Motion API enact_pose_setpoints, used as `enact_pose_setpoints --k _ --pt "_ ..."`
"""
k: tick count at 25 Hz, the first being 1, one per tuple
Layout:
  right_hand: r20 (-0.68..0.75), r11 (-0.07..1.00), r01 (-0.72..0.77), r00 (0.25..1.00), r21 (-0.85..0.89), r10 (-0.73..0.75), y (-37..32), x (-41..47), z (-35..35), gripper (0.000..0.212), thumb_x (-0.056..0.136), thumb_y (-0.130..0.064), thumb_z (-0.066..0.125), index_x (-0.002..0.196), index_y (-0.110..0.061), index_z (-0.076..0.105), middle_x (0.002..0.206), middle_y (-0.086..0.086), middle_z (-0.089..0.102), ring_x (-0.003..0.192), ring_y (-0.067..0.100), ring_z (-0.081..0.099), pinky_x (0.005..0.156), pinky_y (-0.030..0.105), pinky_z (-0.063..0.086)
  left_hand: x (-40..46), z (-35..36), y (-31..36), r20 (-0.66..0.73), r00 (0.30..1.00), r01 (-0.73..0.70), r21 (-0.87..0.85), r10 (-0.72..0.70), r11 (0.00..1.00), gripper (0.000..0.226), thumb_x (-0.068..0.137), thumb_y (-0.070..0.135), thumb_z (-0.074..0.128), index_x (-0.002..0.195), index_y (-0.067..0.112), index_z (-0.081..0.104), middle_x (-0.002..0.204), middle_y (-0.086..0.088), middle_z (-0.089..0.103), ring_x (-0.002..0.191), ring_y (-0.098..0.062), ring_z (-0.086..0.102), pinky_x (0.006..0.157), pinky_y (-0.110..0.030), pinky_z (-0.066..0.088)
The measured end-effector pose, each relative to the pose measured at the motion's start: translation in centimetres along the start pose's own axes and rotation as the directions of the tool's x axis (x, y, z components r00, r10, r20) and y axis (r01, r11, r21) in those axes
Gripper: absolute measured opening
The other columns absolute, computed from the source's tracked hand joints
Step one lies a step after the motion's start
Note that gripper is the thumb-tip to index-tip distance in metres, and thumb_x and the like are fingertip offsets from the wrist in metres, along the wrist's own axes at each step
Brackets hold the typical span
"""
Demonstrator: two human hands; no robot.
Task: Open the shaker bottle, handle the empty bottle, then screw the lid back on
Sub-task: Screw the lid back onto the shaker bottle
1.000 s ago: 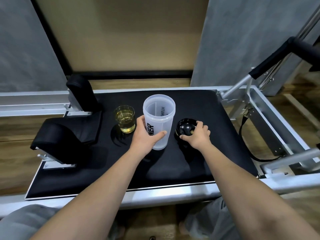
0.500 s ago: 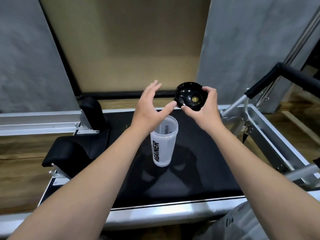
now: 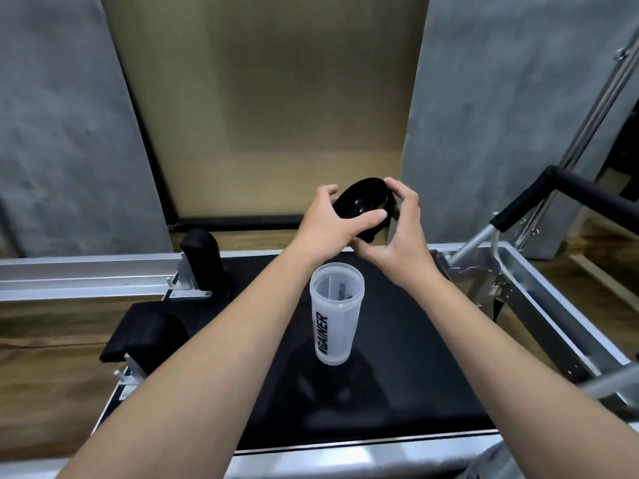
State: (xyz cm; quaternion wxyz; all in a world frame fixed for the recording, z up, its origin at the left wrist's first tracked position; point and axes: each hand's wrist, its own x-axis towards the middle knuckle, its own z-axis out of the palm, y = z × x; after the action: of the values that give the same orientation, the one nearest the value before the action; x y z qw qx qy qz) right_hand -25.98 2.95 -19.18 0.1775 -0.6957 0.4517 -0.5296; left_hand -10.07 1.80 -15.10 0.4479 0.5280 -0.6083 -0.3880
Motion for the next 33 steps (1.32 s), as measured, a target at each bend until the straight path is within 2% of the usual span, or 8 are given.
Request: enact_pose_setpoints --k 2,6,11,16,19,23,29,33 --pt "-0.055 0.996 -0.034 0.998 0.084 0.039 0.0 -0.3 0.4 0.11 0.068 -0.046 0.088 0.154 -0.028 0.022 0.155 -0.007 0.034 0.145 0.016 0.037 0.117 0.042 0.038 -0.4 0.0 0.2 -0.009 0.999 0.033 -0.086 -0.034 0.996 0.112 0.047 0.071 0.081 0.14 0.022 0.044 0.121 0.011 0.059 0.106 -0.001 0.063 0.087 -0.028 0.055" --pt "-0.048 0.974 -0.167 0.983 0.15 0.176 -0.5 -0.4 1.6 0.119 0.064 -0.052 0.089 0.158 -0.032 0.018 0.16 -0.008 0.03 0.146 0.02 0.038 0.119 0.046 0.036 -0.8 0.2 -0.2 0.024 0.983 0.179 -0.313 -0.181 0.933 0.102 0.049 0.068 0.08 0.131 0.015 0.048 0.132 -0.008 0.062 0.108 -0.024 0.072 0.097 -0.05 0.061" --pt "0.042 0.934 -0.2 0.98 0.297 0.196 -0.7 -0.4 1.7 0.107 0.068 -0.038 0.09 0.155 -0.036 0.028 0.144 0.009 0.051 0.132 0.021 0.055 0.112 0.047 0.046 -1.6 0.3 -1.3 0.213 0.951 0.303 -0.475 -0.226 0.826 0.073 0.077 0.056 0.072 0.129 0.006 0.062 0.123 -0.017 0.075 0.109 -0.03 0.075 0.091 -0.04 0.062" --pt "0.174 0.968 -0.214 0.966 0.131 0.19 -0.6 0.7 0.9 0.11 0.072 -0.044 0.089 0.161 -0.038 0.023 0.161 -0.01 0.035 0.138 -0.015 0.034 0.106 0.006 0.032 -2.7 -0.2 -4.6 -0.126 0.977 0.094 -0.476 -0.174 0.875 0.011 0.106 0.022 0.049 0.105 0.023 0.06 0.114 0.0 0.073 0.107 -0.012 0.068 0.087 -0.025 0.051" --pt "0.372 0.976 -0.196 0.902 -0.097 0.218 0.3 0.6 0.9 0.121 0.071 -0.045 0.091 0.164 -0.032 0.014 0.168 -0.007 0.026 0.151 0.003 0.023 0.121 0.027 0.024 -4.9 0.1 -9.1 -0.279 0.959 0.001 -0.192 -0.056 0.981 0.041 0.091 -0.008 0.041 0.11 0.024 0.058 0.123 0.002 0.067 0.12 -0.014 0.063 0.105 -0.027 0.048" --pt "0.523 0.917 -0.108 0.793 -0.385 0.313 0.6 0.3 2.4 0.124 0.066 -0.055 0.087 0.162 -0.041 0.009 0.154 0.0 0.037 0.143 0.03 0.032 0.114 0.051 0.035 -7.1 2.1 -14.3 -0.141 0.979 0.135 -0.102 -0.149 0.986 0.061 0.087 0.015 0.066 0.139 0.029 0.037 0.145 0.006 0.047 0.134 -0.014 0.05 0.104 -0.022 0.041" --pt "0.614 0.784 0.14 0.709 -0.605 0.347 0.8 0.0 4.0 0.121 0.065 -0.061 0.078 0.16 -0.045 0.004 0.138 -0.002 0.04 0.116 0.027 0.036 0.093 0.048 0.046 -6.9 4.1 -15.7 0.036 0.938 0.346 -0.072 -0.345 0.935 0.13 0.069 0.038 0.091 0.16 0.046 -0.002 0.173 0.007 0.01 0.157 -0.021 0.022 0.12 -0.04 0.032" --pt "0.631 0.758 0.17 0.682 -0.629 0.37 1.3 -0.1 4.5 0.123 0.064 -0.063 0.078 0.161 -0.044 0.005 0.141 0.001 0.041 0.115 0.027 0.034 0.093 0.046 0.044 -6.4 4.7 -16.2 0.014 0.943 0.332 -0.082 -0.332 0.94 0.134 0.062 0.038 0.099 0.16 0.04 0.007 0.163 0.006 0.033 0.148 -0.02 0.036 0.116 -0.034 0.04"
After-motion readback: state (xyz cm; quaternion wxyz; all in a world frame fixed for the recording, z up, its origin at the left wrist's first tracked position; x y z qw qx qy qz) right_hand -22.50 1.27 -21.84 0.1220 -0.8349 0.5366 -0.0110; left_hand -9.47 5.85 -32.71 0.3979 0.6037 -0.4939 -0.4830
